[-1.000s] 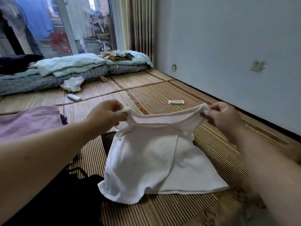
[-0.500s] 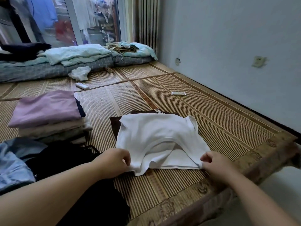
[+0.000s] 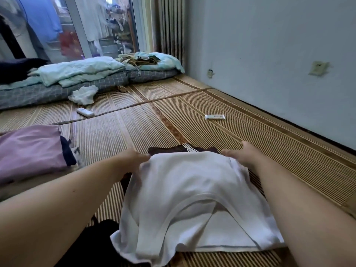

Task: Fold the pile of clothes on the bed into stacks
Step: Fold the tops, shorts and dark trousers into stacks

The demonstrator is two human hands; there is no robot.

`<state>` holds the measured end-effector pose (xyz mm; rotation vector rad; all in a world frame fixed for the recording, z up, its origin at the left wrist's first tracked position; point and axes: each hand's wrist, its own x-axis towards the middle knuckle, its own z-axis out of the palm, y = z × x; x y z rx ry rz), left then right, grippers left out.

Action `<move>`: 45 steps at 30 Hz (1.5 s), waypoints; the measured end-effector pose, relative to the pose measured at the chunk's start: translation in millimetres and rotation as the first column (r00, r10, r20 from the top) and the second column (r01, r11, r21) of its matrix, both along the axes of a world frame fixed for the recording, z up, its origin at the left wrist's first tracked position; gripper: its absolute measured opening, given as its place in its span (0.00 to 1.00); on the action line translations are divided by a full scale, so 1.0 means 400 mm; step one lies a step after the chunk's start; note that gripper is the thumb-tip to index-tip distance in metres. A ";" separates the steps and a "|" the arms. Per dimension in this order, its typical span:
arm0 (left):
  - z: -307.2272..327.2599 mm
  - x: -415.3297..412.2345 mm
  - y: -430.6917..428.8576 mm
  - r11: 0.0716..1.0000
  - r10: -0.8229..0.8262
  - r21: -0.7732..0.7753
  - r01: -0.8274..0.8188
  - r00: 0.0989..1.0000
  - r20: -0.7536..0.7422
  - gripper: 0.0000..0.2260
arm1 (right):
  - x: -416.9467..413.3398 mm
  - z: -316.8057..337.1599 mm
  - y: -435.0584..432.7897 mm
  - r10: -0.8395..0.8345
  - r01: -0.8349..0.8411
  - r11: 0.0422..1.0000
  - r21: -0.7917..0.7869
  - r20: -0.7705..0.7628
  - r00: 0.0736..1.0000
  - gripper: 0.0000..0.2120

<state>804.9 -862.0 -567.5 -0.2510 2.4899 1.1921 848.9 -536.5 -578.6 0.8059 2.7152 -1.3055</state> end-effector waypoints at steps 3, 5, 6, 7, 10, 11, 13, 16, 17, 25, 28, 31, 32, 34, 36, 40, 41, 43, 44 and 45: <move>-0.008 -0.004 -0.006 0.996 0.043 0.068 -0.061 0.971 0.235 0.11 | -0.035 -0.016 0.015 0.066 -0.074 0.997 0.032 0.206 0.976 0.19; -0.014 -0.002 -0.016 0.991 0.017 0.124 -0.055 0.958 0.288 0.07 | -0.036 -0.024 0.023 0.082 -0.091 0.996 0.021 0.272 0.959 0.11; -0.012 -0.001 -0.023 0.982 0.006 0.179 -0.059 0.959 0.283 0.08 | -0.029 -0.022 0.025 0.087 -0.102 0.994 0.038 0.297 0.951 0.10; -0.007 -0.002 -0.030 0.969 0.007 0.236 -0.071 0.966 0.260 0.10 | -0.019 -0.018 0.026 0.086 -0.110 0.992 0.061 0.309 0.947 0.11; 0.023 0.015 -0.042 0.942 -0.006 0.333 -0.037 0.992 0.128 0.10 | 0.017 0.006 0.028 0.074 -0.077 0.997 0.003 0.229 0.971 0.11; 0.036 0.025 -0.045 0.949 -0.009 0.315 -0.011 0.998 0.063 0.07 | 0.028 0.021 0.029 0.049 -0.048 0.999 -0.007 0.187 0.981 0.08; 0.071 0.051 -0.055 0.966 -0.011 0.257 0.028 0.998 -0.068 0.03 | 0.057 0.054 0.034 0.047 -0.050 0.999 0.021 0.117 0.992 0.07; 0.123 0.093 -0.085 0.943 -0.045 0.313 0.111 0.977 -0.210 0.08 | 0.120 0.110 0.055 0.037 -0.033 0.998 0.044 -0.096 0.995 0.09; 0.141 0.111 -0.095 0.937 -0.044 0.326 0.127 0.967 -0.251 0.10 | 0.144 0.130 0.066 0.017 -0.011 0.999 0.036 -0.179 0.984 0.09; 0.318 0.318 -0.111 0.881 -0.137 0.367 0.299 0.903 -0.406 0.13 | 0.350 0.382 0.089 0.091 -0.015 0.986 0.166 -0.458 0.884 0.12; 0.377 0.400 -0.092 0.798 -0.239 0.442 0.409 0.889 -0.391 0.13 | 0.419 0.482 0.092 0.059 0.021 0.990 0.139 -0.547 0.835 0.12; 0.416 0.461 -0.085 0.629 -0.331 0.597 0.497 0.867 -0.373 0.09 | 0.478 0.574 0.102 0.004 0.048 0.997 0.066 -0.622 0.783 0.07; 0.423 0.474 -0.086 0.573 -0.359 0.640 0.512 0.859 -0.365 0.12 | 0.488 0.595 0.107 -0.013 0.056 0.997 0.047 -0.637 0.771 0.06; 0.422 0.491 -0.087 0.515 -0.391 0.685 0.516 0.852 -0.348 0.21 | 0.491 0.615 0.115 -0.023 0.059 0.998 0.036 -0.635 0.772 0.07; 0.393 0.495 -0.080 0.514 -0.384 0.704 0.489 0.866 -0.321 0.16 | 0.466 0.601 0.114 -0.008 0.049 0.997 0.053 -0.596 0.803 0.06; 0.259 0.476 -0.043 0.678 -0.212 0.694 0.242 0.969 -0.130 0.05 | 0.357 0.462 0.090 0.041 0.024 0.990 0.138 -0.451 0.891 0.10; 0.213 0.466 -0.038 0.737 -0.169 0.653 0.175 0.983 -0.073 0.06 | 0.326 0.410 0.078 0.061 0.009 0.985 0.170 -0.397 0.916 0.10; 0.118 0.442 -0.036 0.847 -0.093 0.526 0.074 0.996 0.009 0.05 | 0.263 0.289 0.049 0.112 -0.049 0.976 0.214 -0.293 0.949 0.08; 0.071 0.428 -0.038 0.890 -0.060 0.455 0.037 0.998 0.035 0.04 | 0.232 0.224 0.036 0.132 -0.077 0.973 0.217 -0.251 0.959 0.08; 0.024 0.410 -0.040 0.923 -0.028 0.385 0.006 0.998 0.051 0.04 | 0.200 0.155 0.022 0.143 -0.097 0.971 0.218 -0.205 0.968 0.08</move>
